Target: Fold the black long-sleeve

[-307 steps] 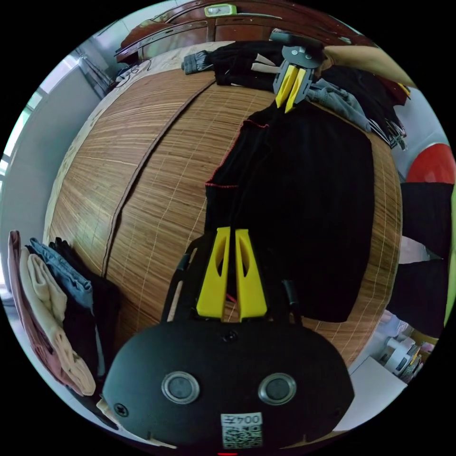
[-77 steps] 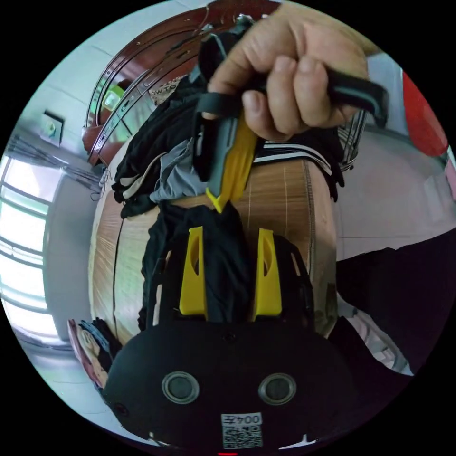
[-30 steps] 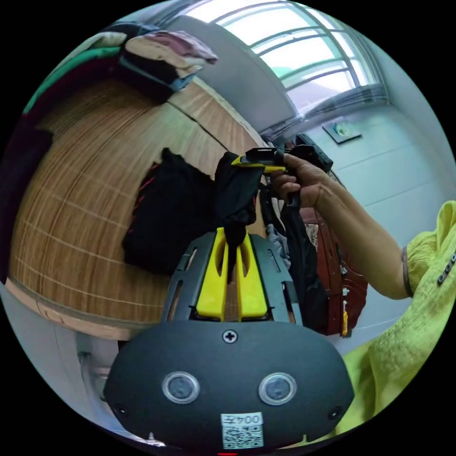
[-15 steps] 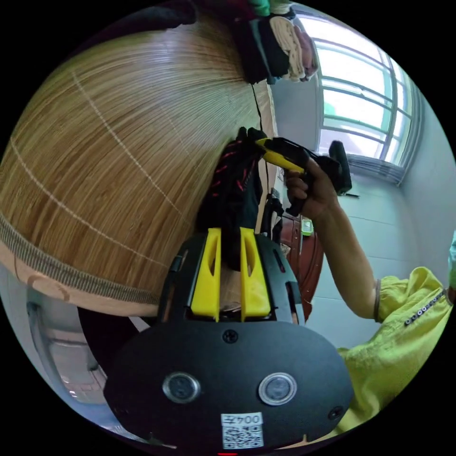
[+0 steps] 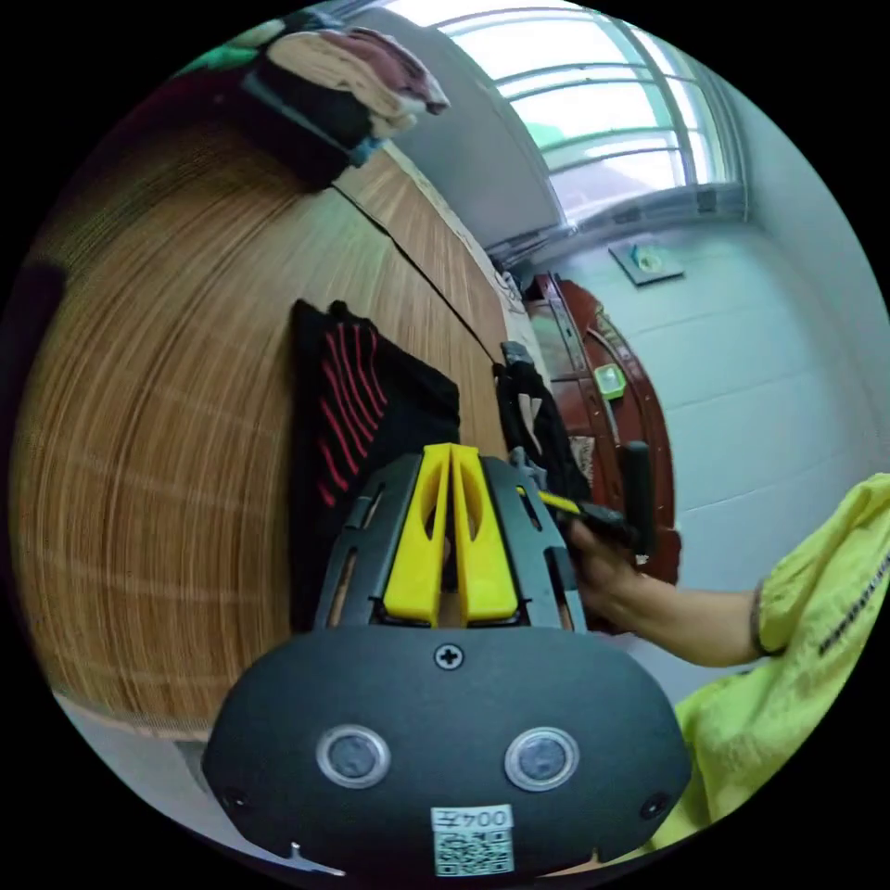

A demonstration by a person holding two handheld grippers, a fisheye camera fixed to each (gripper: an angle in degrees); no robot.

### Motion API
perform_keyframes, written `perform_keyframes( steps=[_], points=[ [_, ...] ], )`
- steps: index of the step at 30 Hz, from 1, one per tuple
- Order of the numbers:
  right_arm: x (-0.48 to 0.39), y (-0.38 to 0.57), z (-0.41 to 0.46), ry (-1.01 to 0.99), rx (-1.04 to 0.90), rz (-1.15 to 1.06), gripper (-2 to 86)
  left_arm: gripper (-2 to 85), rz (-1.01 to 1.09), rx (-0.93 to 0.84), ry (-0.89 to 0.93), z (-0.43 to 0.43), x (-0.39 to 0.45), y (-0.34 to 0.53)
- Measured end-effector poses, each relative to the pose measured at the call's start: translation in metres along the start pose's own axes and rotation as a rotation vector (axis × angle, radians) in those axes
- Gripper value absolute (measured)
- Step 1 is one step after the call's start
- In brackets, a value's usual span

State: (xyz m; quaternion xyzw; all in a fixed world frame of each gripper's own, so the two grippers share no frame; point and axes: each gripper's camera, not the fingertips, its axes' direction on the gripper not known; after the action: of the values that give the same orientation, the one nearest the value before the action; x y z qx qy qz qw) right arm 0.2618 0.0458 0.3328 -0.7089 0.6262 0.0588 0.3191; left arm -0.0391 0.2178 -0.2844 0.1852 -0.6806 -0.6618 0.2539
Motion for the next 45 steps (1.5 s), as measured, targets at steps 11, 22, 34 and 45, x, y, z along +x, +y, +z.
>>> perform_keyframes(
  steps=[11, 22, 34, 45],
  points=[
    [0.02, 0.048, 0.047, -0.058, 0.027, -0.09, 0.7, 0.5, 0.007, -0.059, -0.135, 0.098, -0.024, -0.046],
    [0.187, -0.093, 0.04, -0.389, 0.026, 0.193, 11.6, 0.4, 0.541, -0.309, -0.076, 0.132, 0.151, 0.111],
    [0.21, -0.168, 0.066, -0.297, -0.045, 0.054, 0.2, 0.4, 0.669, -0.559, 0.033, 0.184, 0.148, 0.181],
    [0.262, -0.085, 0.05, -0.452, 0.123, 0.172, 6.4, 0.5, 0.529, -0.392, 0.135, 0.108, 0.175, 0.131]
  ],
)
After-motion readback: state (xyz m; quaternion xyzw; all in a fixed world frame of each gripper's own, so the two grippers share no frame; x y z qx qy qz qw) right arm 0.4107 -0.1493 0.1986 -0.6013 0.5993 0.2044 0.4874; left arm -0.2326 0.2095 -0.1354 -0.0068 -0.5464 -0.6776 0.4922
